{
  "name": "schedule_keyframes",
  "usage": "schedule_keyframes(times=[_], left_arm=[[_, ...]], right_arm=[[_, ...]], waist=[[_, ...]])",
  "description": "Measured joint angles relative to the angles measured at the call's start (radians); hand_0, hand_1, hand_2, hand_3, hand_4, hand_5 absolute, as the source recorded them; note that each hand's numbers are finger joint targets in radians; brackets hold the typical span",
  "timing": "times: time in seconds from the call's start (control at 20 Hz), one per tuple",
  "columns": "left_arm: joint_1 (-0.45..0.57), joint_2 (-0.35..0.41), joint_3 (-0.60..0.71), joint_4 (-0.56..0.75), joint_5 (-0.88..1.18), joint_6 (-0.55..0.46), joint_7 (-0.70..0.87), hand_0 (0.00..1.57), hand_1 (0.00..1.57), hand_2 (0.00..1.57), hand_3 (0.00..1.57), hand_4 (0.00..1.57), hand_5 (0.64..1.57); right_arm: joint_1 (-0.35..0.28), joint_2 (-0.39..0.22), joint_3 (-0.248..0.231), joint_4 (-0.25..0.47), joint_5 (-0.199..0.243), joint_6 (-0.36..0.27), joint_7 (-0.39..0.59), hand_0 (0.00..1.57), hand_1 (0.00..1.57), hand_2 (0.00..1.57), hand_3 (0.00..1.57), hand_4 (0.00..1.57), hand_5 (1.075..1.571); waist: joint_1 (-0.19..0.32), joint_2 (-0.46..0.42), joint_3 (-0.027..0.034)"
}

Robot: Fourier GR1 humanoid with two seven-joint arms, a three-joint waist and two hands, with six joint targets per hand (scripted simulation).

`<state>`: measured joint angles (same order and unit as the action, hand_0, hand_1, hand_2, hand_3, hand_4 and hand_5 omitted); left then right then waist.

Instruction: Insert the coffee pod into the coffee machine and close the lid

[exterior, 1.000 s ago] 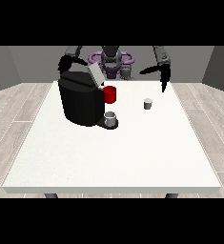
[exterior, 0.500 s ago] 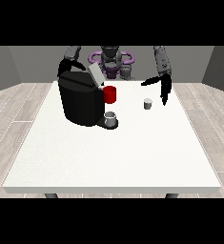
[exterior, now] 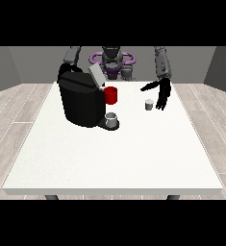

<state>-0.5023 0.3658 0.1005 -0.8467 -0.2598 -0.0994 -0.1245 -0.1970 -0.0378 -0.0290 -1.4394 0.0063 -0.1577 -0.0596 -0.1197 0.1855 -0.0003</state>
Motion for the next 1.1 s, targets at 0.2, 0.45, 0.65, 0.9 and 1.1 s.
schedule_keyframes(times=[0.2, 0.45, 0.65, 0.9, 1.1], left_arm=[[-0.022, 0.017, 0.008, 0.081, -0.031, 0.015, -0.018, 0.62, 0.62, 0.74, 0.48, 0.0, 1.571], [-0.024, 0.037, -0.021, 0.141, -0.102, 0.042, -0.052, 0.57, 0.57, 0.7, 0.41, 0.0, 1.571], [-0.041, 0.049, -0.041, 0.173, -0.161, 0.084, -0.074, 0.65, 0.65, 0.79, 0.53, 0.0, 1.571], [-0.065, 0.028, -0.049, 0.211, -0.216, 0.168, -0.097, 0.69, 0.69, 0.85, 0.65, 0.29, 1.571], [-0.082, 0.016, -0.046, 0.239, -0.243, 0.207, -0.109, 0.84, 0.84, 0.97, 0.75, 0.38, 1.571]], right_arm=[[-0.006, 0.004, 0.018, -0.01, 0.014, -0.003, 0.022, 0.0, 0.0, 0.0, 0.0, 0.39, 1.571], [0.011, 0.015, 0.039, -0.015, 0.021, -0.014, 0.012, 0.0, 0.0, 0.0, 0.0, 0.43, 1.571], [0.002, 0.004, 0.029, -0.011, 0.01, 0.002, 0.024, 0.0, 0.0, 0.0, 0.0, 0.48, 1.571], [0.001, 0.004, 0.028, -0.006, 0.012, 0.004, 0.027, 0.0, 0.0, 0.0, 0.0, 0.49, 1.571], [0.003, 0.003, 0.022, -0.004, 0.004, 0.009, 0.037, 0.0, 0.0, 0.0, 0.0, 0.5, 1.571]], waist=[[-0.016, 0.006, -0.0002], [-0.03, 0.014, 0.0], [-0.037, 0.019, 0.001], [-0.041, 0.013, 0.001], [-0.039, 0.004, 0.0002]])
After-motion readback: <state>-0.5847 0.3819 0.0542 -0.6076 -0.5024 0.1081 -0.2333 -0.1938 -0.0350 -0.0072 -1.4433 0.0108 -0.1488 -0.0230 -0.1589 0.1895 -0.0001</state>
